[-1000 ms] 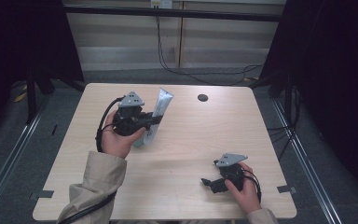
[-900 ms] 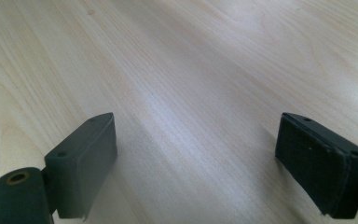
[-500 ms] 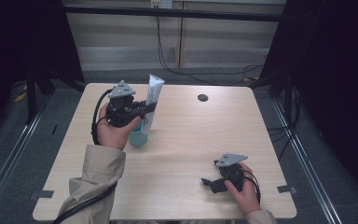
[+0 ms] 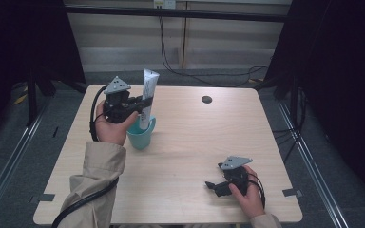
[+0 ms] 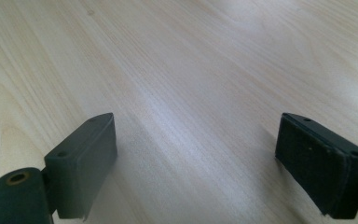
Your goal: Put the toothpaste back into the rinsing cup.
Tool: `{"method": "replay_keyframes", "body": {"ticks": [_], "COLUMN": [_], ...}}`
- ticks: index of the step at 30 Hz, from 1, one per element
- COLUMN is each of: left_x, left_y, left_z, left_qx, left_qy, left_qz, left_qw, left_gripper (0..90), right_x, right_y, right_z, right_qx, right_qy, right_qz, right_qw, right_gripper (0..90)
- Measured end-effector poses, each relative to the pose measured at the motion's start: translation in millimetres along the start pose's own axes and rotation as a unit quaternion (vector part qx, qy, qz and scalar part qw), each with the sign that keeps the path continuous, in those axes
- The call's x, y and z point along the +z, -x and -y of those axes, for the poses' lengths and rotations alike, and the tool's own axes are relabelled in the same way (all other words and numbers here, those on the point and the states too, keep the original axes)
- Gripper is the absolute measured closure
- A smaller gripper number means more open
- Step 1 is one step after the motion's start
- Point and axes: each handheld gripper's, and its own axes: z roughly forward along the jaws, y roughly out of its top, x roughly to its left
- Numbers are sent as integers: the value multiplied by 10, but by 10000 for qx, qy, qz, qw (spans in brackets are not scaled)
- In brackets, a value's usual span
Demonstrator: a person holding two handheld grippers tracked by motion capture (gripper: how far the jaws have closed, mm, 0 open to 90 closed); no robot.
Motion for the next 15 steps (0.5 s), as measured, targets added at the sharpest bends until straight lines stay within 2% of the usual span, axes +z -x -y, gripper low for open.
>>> {"method": "replay_keyframes", "body": {"ticks": [8,15], "left_x": [43,98], "left_y": [-89,-130], "left_z": [21,56], "left_qx": [-120,-126], "left_qy": [134,202], "left_qz": [-214,-276], "left_qw": [9996,9993], "left_gripper": [772,772], "right_x": [0,0], "right_y": [-1,0], "right_z": [0,0], "right_qx": [7,5], "right_qy": [-1,0], "right_qz": [-2,-3], "right_qw": [10000,10000], "right_gripper": [118,118]}}
